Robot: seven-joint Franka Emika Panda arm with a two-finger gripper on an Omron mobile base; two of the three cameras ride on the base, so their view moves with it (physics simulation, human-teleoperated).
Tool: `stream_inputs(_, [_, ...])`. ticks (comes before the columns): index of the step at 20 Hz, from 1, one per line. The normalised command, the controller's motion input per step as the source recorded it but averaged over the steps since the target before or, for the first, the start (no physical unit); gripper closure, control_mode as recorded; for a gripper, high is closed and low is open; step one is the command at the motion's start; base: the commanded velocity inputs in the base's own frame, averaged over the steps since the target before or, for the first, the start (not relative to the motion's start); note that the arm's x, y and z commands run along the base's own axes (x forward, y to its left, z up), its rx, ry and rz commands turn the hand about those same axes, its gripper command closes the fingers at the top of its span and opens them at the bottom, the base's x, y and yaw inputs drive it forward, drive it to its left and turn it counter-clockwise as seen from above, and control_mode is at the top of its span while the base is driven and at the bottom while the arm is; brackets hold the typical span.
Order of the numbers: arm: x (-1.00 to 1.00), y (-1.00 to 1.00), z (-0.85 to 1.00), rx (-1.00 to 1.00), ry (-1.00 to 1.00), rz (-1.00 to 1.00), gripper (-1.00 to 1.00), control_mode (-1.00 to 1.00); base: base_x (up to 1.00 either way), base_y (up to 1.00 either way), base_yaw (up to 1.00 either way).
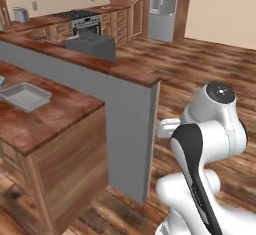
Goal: Place the cold items (carrot and peach) from the fridge in one tupperware on the dining counter. Place the warm items (kebab skewer and hot dog) in the stove area in another tupperware.
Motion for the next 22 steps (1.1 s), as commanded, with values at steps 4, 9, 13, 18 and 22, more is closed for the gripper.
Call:
stream_inputs(4, [0.00,0.00,0.00,0.00,0.00,0.00,1.00,1.00,-0.49,0.98,-0.42])
stream_inputs(9, [0.00,0.00,0.00,0.00,0.00,0.00,1.00,1.00,-0.36,1.00,-0.45])
stream_inputs(13, [0.00,0.00,0.00,0.00,0.00,0.00,1.00,1.00,-0.08,1.00,-0.33])
stream_inputs(18, [0.00,0.00,0.00,0.00,0.00,0.00,1.00,1.00,0.00,1.00,-0.27])
stream_inputs(22, [0.00,0.00,0.00,0.00,0.00,0.00,1.00,1.00,-0.07,1.00,-0.24])
